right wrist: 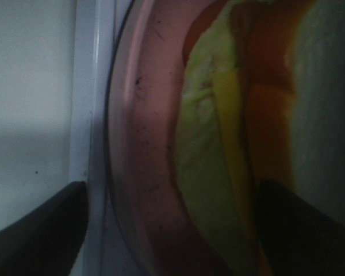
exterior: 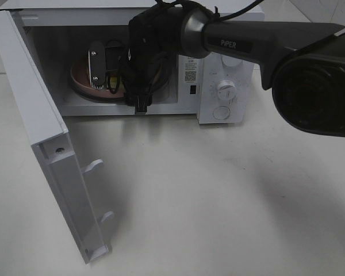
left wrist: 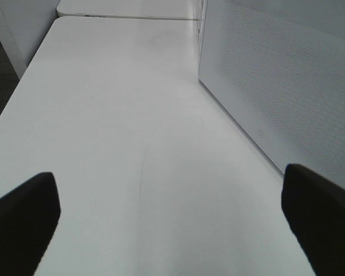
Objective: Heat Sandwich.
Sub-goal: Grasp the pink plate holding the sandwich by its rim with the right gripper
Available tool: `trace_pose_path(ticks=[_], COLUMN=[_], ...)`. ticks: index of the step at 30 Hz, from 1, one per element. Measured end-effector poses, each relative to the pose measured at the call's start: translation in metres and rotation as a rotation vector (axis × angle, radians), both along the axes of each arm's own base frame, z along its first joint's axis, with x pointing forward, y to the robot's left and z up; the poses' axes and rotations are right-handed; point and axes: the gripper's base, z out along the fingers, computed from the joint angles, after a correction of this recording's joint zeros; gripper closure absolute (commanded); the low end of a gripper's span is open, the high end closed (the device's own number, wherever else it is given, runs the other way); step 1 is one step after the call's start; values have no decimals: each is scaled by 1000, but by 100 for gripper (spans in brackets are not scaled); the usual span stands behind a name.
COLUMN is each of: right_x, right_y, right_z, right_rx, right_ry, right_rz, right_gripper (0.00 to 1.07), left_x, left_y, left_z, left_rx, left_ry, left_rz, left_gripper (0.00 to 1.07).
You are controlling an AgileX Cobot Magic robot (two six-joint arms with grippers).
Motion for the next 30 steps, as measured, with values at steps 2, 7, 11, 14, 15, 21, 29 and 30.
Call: trace_pose_path(ticks=[2, 7, 11, 14, 15, 21, 29, 30], right_x=[1, 2, 2, 2, 2, 0, -6, -6], right_y=[1, 2, 3, 4, 4, 3, 9, 9], right_z=[-4, -7, -9, -18, -18, -20, -15, -15], right_rx=[2, 5, 15, 10, 12, 14, 27, 27], right_ry=[11, 22, 24, 32, 34, 73, 89, 89], right_rz=[-4, -8, -8, -7, -9, -34, -29, -29], right_gripper=[31, 31, 32, 37, 41, 72, 107, 107], left_x=[0, 0, 0, 0, 0, 0, 0, 0], left_y=[0, 0, 0, 0, 0, 0, 0, 0], left_z=[0, 0, 0, 0, 0, 0, 0, 0], left_rx=[0, 0, 0, 0, 0, 0, 0, 0], left_ry=[0, 0, 0, 0, 0, 0, 0, 0], left_rz=[0, 0, 0, 0, 0, 0, 0, 0], left_gripper=[6, 6, 6, 6, 6, 6, 6, 6])
